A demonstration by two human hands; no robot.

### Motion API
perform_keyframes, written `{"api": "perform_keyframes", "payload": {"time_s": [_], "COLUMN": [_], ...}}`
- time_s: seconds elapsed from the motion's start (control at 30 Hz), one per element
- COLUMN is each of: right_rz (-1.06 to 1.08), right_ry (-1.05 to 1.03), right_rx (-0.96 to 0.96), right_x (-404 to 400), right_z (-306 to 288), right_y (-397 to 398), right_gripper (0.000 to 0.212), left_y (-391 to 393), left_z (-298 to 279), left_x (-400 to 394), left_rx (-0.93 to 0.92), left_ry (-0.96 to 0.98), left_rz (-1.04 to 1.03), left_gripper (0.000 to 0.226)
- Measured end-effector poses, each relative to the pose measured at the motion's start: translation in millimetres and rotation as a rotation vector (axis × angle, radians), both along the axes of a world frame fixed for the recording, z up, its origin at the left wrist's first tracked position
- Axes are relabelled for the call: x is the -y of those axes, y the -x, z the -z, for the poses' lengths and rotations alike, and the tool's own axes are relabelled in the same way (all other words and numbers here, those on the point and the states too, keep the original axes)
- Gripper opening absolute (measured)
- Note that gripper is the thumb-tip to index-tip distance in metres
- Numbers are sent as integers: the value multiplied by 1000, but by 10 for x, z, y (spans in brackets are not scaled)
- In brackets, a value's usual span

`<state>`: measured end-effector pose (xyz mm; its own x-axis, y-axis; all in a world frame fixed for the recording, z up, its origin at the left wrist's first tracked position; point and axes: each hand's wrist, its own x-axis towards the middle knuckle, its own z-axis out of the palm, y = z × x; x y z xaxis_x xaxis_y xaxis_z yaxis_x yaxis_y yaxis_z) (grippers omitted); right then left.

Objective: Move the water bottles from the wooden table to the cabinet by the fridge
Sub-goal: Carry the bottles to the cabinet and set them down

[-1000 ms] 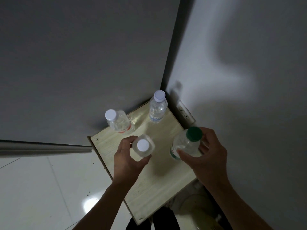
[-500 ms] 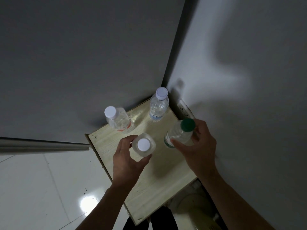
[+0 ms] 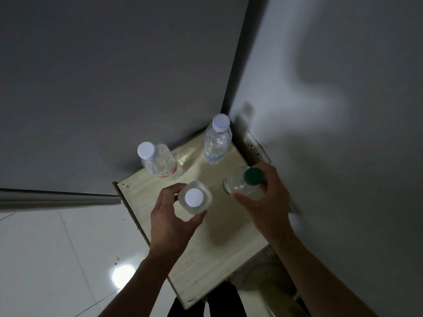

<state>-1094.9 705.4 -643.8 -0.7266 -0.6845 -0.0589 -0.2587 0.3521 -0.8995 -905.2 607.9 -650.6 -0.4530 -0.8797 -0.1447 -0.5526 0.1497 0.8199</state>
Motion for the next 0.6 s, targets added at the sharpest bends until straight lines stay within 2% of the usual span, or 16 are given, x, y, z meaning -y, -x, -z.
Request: {"api": "perform_keyframes", "payload": {"time_s": [0.13, 0.47, 0.6], "right_rz": [-10, -48, -85], "right_ry": [-30, -99, -173], "right_rx": [7, 42, 96], "right_x": [-9, -75, -117], "right_z": [-5, -61, -200], "right_y": [20, 50, 100], "right_gripper": [65, 58, 61], "left_y": [14, 82, 28], "left_z": [-25, -80, -161], "left_x": [-3, -5, 2], "left_rx": [24, 51, 131], "left_ry": [-11, -47, -67], "left_rz": [-5, 33, 77], "left_gripper": [70, 68, 72]}}
